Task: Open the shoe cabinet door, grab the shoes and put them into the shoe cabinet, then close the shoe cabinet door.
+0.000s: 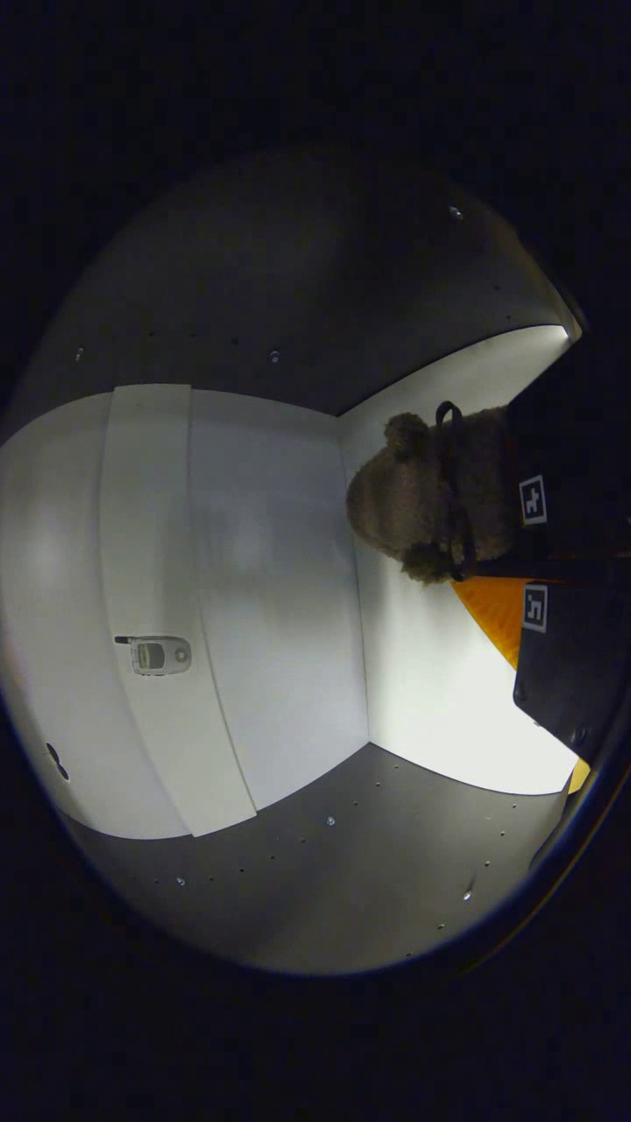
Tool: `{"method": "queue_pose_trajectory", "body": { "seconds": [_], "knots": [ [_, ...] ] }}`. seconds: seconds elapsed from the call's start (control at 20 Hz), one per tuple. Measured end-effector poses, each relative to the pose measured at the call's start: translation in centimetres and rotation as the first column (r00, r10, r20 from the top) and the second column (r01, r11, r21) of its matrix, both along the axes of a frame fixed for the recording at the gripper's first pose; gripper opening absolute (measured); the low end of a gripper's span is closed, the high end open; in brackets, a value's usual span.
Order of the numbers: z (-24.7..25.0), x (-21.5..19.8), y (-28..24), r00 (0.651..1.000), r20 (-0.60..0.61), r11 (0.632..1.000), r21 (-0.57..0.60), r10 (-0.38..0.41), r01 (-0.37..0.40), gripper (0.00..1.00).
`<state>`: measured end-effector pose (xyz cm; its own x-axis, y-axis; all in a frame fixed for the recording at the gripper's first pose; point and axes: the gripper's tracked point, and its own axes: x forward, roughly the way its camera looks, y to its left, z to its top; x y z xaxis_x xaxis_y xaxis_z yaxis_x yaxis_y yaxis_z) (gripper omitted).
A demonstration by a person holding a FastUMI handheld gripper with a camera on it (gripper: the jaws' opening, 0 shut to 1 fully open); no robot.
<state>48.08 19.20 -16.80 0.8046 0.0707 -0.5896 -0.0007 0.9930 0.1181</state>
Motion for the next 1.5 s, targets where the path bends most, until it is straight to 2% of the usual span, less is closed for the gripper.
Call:
{"method": "queue_pose_trajectory", "body": {
  "seconds": [0.25,0.4,0.55,0.8,0.9,1.05,1.25,1.5],
  "knots": [
    [-0.3,-0.4,0.1,1.000,0.018,0.998,-0.054,0.015,-0.014,0.15],
    [0.9,-2.2,0.4,0.999,0.050,0.998,-0.057,0.010,-0.007,0.32],
    [2.1,-4.5,0.7,0.996,0.082,0.999,-0.035,0.028,-0.025,0.63],
    [6.3,-9.1,0.3,0.970,0.233,0.995,-0.089,0.064,-0.044,0.82],
    [8.6,-11.5,0.7,0.949,0.302,0.993,-0.102,0.090,-0.062,0.83],
    [11.7,-16.7,1.4,0.918,0.384,0.995,-0.067,0.094,-0.074,0.91],
    [13.7,-26.2,1.6,0.893,0.440,0.995,-0.038,0.097,-0.089,1.00],
    [16.0,-37.6,1.4,0.869,0.481,0.991,-0.002,0.120,-0.136,1.00]
  ]
}}
